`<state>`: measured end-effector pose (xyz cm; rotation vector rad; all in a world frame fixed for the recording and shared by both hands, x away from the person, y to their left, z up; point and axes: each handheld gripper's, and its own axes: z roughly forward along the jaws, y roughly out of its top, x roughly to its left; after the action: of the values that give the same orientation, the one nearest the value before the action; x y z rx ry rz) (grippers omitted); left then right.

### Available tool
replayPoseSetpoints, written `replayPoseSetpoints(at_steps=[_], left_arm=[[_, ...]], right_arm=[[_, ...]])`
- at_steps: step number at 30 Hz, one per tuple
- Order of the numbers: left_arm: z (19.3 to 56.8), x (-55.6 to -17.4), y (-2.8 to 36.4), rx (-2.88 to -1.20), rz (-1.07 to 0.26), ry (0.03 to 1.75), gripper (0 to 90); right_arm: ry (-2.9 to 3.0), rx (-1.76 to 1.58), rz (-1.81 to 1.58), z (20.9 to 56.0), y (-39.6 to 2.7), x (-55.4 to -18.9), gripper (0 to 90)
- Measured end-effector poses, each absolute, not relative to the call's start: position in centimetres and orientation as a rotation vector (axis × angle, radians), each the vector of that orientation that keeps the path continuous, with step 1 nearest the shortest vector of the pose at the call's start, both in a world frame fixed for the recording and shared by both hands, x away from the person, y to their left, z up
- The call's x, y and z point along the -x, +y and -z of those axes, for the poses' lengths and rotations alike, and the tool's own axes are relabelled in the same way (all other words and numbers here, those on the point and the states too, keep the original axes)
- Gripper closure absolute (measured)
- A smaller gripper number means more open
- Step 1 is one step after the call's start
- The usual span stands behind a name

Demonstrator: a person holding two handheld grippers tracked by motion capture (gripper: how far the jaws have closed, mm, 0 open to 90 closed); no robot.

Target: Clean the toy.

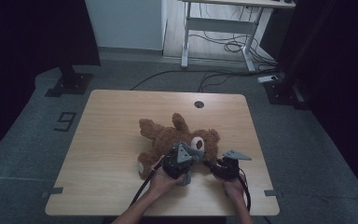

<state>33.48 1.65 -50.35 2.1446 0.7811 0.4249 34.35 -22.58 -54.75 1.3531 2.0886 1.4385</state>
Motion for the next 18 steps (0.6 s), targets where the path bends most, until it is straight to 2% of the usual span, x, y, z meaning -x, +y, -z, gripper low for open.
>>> replayPoseSetpoints(at_steps=[4, 10, 15, 18], left_arm=[[50.5, -33.2, 4.3, -2.116, -0.405, 0.828, 77.8], [50.0, -32.1, 9.5, -2.084, -0.444, 0.897, 77.6], [50.2, -32.8, 14.0, -2.037, -0.451, 1.002, 77.6], [50.5, -33.2, 15.4, -2.029, -0.475, 1.056, 77.5]], right_arm=[[2.098, -1.336, -1.446, 54.8, -22.8, -34.4, 62.9], [2.101, -1.329, -1.446, 54.9, -22.8, -34.5, 62.9], [2.105, -1.323, -1.456, 54.9, -23.0, -34.6, 62.9], [2.108, -1.320, -1.459, 54.9, -22.9, -34.6, 62.9]])
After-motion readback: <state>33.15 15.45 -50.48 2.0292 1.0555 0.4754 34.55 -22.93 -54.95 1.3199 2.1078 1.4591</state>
